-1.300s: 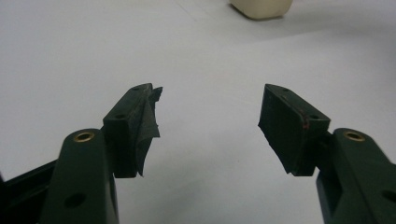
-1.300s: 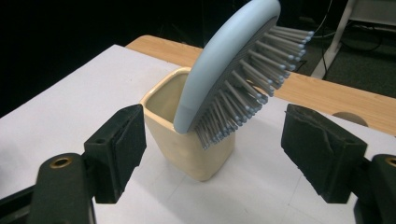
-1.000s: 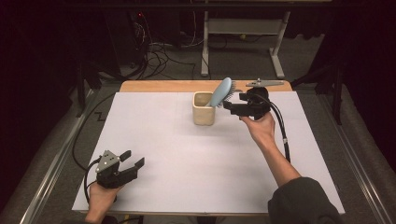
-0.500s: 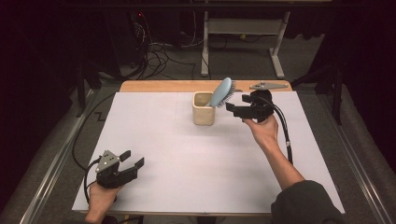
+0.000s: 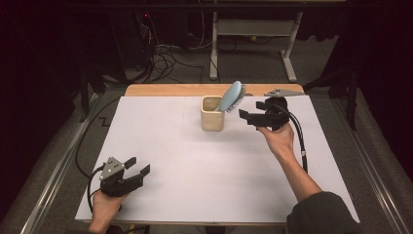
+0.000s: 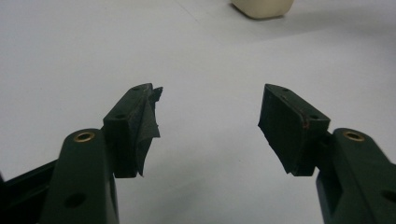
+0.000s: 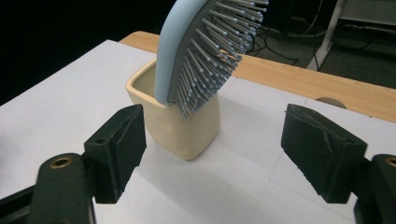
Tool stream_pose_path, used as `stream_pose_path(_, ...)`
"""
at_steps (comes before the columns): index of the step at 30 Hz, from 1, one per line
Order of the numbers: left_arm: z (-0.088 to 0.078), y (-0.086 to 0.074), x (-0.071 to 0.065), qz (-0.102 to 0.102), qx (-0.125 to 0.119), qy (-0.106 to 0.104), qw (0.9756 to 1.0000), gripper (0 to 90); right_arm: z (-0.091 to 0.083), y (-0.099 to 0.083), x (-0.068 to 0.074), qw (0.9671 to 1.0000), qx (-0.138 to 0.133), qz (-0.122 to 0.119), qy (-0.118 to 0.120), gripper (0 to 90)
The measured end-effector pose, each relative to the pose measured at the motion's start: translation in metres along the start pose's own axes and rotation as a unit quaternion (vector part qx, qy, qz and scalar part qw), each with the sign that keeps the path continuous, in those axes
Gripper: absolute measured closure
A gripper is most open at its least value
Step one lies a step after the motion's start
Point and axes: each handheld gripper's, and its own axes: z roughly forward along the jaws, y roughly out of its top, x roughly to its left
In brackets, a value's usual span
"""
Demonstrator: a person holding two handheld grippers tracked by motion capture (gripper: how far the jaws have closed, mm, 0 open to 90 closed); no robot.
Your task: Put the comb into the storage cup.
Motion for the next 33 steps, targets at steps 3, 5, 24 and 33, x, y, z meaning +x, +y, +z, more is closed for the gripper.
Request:
stream_pose_path(3,0.0,0.0,0.0,0.0,0.0,0.0,1.0,36.9,-0.002,0.0,-0.001,1.0,0.001,0.0,0.0,23.1)
stream_pose_path(5,0.0,0.0,0.0,0.0,0.0,0.0,1.0,36.9,-0.003,-0.001,-0.001,1.0,0.001,-0.001,0.0,23.2)
stream_pose_path(24,-0.001,0.0,0.0,-0.001,-0.001,0.0,1.0,36.9,-0.015,-0.004,0.002,0.9999,0.002,-0.011,-0.001,23.5)
stream_pose_path(33,0.0,0.0,0.0,-0.002,-0.001,0.0,1.0,36.9,-0.02,-0.01,-0.001,0.9999,0.003,-0.01,-0.005,23.8)
